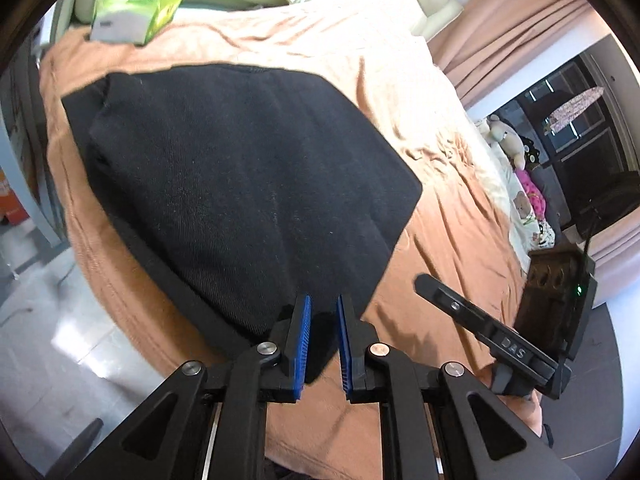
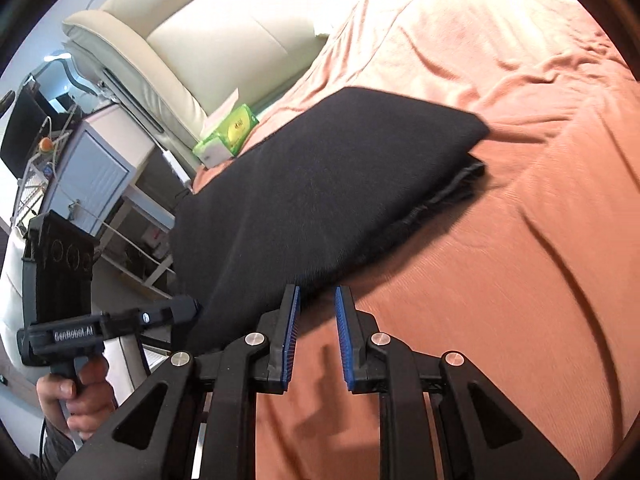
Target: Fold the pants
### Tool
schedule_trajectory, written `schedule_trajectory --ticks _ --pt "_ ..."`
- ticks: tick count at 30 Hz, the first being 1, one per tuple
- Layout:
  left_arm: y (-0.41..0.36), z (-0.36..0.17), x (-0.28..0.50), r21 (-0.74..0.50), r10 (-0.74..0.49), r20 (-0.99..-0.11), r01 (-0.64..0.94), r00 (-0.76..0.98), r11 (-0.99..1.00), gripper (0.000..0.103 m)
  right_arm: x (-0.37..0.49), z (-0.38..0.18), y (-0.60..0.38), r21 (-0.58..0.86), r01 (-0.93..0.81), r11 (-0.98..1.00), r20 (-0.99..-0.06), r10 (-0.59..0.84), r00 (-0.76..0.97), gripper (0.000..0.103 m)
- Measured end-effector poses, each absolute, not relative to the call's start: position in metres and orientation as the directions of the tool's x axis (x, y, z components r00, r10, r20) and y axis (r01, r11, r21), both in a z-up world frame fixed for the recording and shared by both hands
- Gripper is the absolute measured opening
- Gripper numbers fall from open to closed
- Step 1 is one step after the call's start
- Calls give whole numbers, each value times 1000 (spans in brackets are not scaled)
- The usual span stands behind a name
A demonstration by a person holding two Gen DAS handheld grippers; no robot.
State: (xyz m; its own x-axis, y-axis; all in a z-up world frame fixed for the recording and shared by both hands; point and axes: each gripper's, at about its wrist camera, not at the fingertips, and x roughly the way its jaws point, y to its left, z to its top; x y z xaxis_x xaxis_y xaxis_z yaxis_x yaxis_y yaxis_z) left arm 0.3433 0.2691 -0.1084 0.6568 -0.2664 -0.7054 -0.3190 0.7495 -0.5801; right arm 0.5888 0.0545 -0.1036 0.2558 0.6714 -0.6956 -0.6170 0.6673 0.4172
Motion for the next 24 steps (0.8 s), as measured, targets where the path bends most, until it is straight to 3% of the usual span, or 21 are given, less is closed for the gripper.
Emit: schedule_trajectory --ticks 2,4,6,7,9,11,17,20,24 --pt "265 -100 340 -571 -258 -704 -312 662 759 13 580 -95 43 411 -614 674 -687 672 278 19" --pt "261 -91 338 -565 -255 -702 -303 665 768 13 570 -89 31 399 -611 684 -683 666 301 34" --pt "253 -81 335 -548 -244 -705 -293 666 784 14 561 -78 15 382 -602 701 -672 658 340 57" --pt "252 -77 332 -540 -241 -707 -288 665 791 16 557 -73 8 375 -596 710 -664 654 361 61" --pt "243 -70 329 -524 -233 -711 -279 664 805 24 546 -62 -11 369 -584 723 -650 650 394 68" --pt "230 -60 328 -497 -211 -713 -271 668 825 41 535 -52 -24 355 -574 738 -644 639 422 72" --pt "194 -35 312 -424 -165 -705 -224 689 878 74 488 -22 -64 286 -555 781 -618 593 516 85" --pt "175 -24 303 -380 -139 -701 -202 700 903 88 462 -10 -85 275 -543 793 -604 582 544 87" --pt "148 -10 293 -306 -88 -695 -183 713 934 99 426 2 -110 250 -510 823 -597 546 588 94"
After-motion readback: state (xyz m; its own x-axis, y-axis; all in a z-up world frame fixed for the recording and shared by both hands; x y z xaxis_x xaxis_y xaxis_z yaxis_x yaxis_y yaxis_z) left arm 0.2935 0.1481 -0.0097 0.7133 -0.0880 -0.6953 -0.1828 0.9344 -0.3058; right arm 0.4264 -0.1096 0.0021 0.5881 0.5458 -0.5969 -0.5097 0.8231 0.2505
